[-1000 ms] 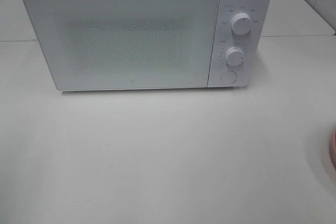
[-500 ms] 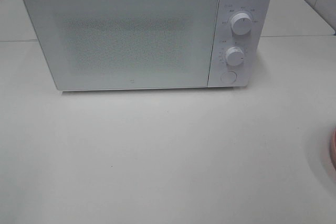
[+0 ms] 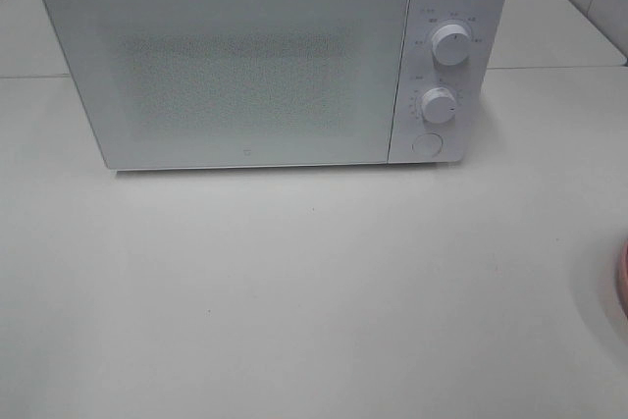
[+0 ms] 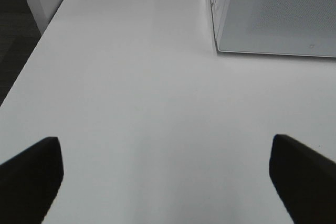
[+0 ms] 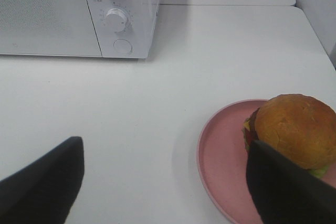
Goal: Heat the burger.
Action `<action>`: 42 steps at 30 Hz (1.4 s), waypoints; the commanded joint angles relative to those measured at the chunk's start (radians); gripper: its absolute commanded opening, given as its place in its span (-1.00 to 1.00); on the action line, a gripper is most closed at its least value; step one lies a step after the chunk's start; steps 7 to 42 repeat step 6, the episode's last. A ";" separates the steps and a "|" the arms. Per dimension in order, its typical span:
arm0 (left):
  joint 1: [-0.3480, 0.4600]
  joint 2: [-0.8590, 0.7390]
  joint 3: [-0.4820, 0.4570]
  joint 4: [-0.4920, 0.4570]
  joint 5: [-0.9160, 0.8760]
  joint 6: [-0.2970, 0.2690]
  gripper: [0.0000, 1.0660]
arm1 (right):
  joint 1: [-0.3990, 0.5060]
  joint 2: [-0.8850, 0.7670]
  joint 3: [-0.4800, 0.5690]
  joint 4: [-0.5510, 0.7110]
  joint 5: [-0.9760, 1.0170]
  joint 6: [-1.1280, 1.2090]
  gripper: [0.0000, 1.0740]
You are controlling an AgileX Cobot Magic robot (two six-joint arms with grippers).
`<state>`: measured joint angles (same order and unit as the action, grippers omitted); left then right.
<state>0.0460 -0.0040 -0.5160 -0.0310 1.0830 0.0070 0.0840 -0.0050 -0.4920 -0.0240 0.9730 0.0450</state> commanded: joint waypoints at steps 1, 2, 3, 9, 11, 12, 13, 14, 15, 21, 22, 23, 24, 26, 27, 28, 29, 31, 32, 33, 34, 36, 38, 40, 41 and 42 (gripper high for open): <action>0.003 -0.020 0.001 -0.006 -0.015 -0.002 0.89 | -0.006 -0.033 0.002 0.002 -0.013 -0.008 0.42; 0.003 -0.020 0.001 -0.006 -0.015 -0.002 0.89 | -0.006 -0.033 0.002 0.002 -0.013 -0.008 0.42; 0.003 -0.019 0.001 -0.006 -0.015 -0.002 0.89 | -0.006 -0.033 0.002 0.002 -0.013 -0.008 0.42; 0.003 -0.014 0.001 -0.006 -0.015 -0.002 0.89 | -0.006 -0.033 0.002 0.002 -0.013 -0.008 0.42; 0.003 -0.014 0.001 -0.006 -0.015 -0.002 0.89 | -0.006 -0.033 0.002 0.002 -0.013 -0.008 0.42; 0.003 -0.014 0.001 -0.006 -0.015 -0.002 0.89 | -0.006 -0.033 0.002 0.002 -0.013 -0.008 0.42; 0.003 -0.014 0.001 -0.006 -0.015 -0.002 0.89 | -0.006 -0.033 0.002 0.002 -0.013 -0.008 0.42; 0.003 -0.014 0.001 -0.006 -0.015 -0.002 0.89 | -0.006 -0.033 0.002 0.002 -0.013 -0.008 0.42; 0.003 -0.014 0.001 -0.006 -0.015 -0.002 0.89 | -0.006 -0.033 0.002 0.002 -0.013 -0.008 0.42; 0.003 -0.014 0.001 -0.006 -0.015 -0.002 0.89 | -0.006 -0.033 0.002 0.002 -0.013 -0.008 0.42; 0.003 -0.014 0.001 -0.006 -0.015 -0.002 0.89 | -0.006 -0.033 0.002 0.002 -0.013 -0.008 0.42; 0.003 -0.014 0.001 -0.006 -0.015 -0.002 0.89 | -0.006 -0.033 0.002 0.002 -0.013 -0.008 0.42; 0.003 -0.014 0.001 -0.006 -0.015 -0.002 0.89 | -0.006 -0.033 0.002 0.002 -0.013 -0.008 0.42; 0.003 -0.014 0.001 -0.006 -0.015 -0.002 0.89 | -0.006 -0.033 0.002 0.002 -0.013 -0.008 0.42; 0.003 -0.014 0.001 -0.006 -0.015 -0.002 0.89 | -0.006 -0.033 0.002 0.002 -0.013 -0.008 0.42; 0.003 -0.014 0.001 -0.006 -0.015 -0.002 0.89 | -0.006 -0.033 0.002 0.002 -0.013 -0.008 0.42; 0.003 -0.014 0.001 -0.006 -0.015 -0.002 0.89 | -0.006 -0.033 0.002 0.002 -0.013 -0.008 0.42; 0.003 -0.014 0.001 -0.006 -0.015 -0.002 0.89 | -0.006 -0.033 0.002 0.002 -0.013 -0.008 0.42; 0.003 -0.014 0.001 -0.006 -0.015 -0.002 0.89 | -0.006 -0.033 0.002 0.002 -0.013 -0.008 0.42; 0.003 -0.014 0.001 -0.006 -0.015 -0.002 0.89 | -0.006 -0.033 0.002 0.002 -0.013 -0.008 0.42; 0.003 -0.014 0.001 -0.006 -0.015 -0.002 0.89 | -0.006 -0.033 0.002 0.002 -0.013 -0.008 0.42; 0.003 -0.014 0.001 -0.006 -0.015 -0.002 0.89 | -0.006 -0.033 0.002 0.002 -0.013 -0.008 0.42; 0.003 -0.014 0.001 -0.006 -0.015 -0.002 0.89 | -0.006 -0.033 0.002 0.002 -0.013 -0.008 0.42; 0.003 -0.014 0.001 -0.006 -0.015 -0.002 0.89 | -0.006 -0.033 0.002 0.002 -0.013 -0.008 0.42; 0.003 -0.014 0.001 -0.006 -0.015 -0.002 0.89 | -0.006 -0.033 0.002 0.002 -0.013 -0.008 0.42; 0.003 -0.014 0.001 -0.006 -0.015 -0.002 0.89 | -0.006 -0.033 0.002 0.002 -0.013 -0.008 0.42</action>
